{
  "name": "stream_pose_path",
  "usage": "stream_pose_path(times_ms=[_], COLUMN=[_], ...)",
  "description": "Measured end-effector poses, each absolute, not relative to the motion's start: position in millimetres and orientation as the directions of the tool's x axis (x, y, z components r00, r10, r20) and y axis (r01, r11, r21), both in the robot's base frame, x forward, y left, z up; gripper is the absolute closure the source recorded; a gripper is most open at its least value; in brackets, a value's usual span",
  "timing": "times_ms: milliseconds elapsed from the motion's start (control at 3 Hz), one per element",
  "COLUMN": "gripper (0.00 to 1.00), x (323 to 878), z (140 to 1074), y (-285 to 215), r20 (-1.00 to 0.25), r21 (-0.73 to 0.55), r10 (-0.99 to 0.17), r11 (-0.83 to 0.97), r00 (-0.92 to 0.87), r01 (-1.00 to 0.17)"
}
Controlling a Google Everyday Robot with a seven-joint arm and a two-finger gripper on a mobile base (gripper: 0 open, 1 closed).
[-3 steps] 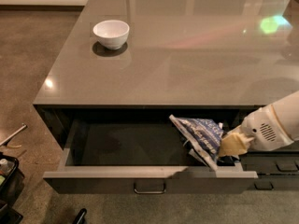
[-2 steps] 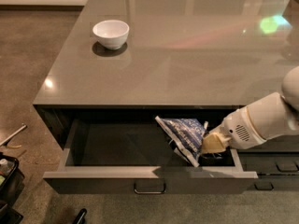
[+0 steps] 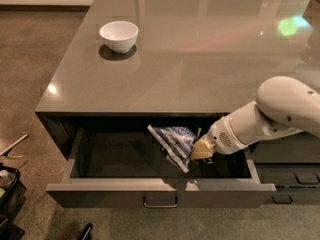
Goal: Place blue chip bag into top drawer
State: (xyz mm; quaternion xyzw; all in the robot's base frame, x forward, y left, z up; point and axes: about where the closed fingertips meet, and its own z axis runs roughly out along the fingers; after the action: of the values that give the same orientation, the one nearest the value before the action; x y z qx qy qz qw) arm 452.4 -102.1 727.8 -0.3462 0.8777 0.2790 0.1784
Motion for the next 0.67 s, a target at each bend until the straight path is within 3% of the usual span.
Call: stream_pose_path(times_ms=[667], gripper=[1.00], x=[467], z=[683], y=[-102], r20=[-0.476], r21=[0.342], r10=[-0.481], r11=[0.670], r00=[-0.736], r01=[-0.659])
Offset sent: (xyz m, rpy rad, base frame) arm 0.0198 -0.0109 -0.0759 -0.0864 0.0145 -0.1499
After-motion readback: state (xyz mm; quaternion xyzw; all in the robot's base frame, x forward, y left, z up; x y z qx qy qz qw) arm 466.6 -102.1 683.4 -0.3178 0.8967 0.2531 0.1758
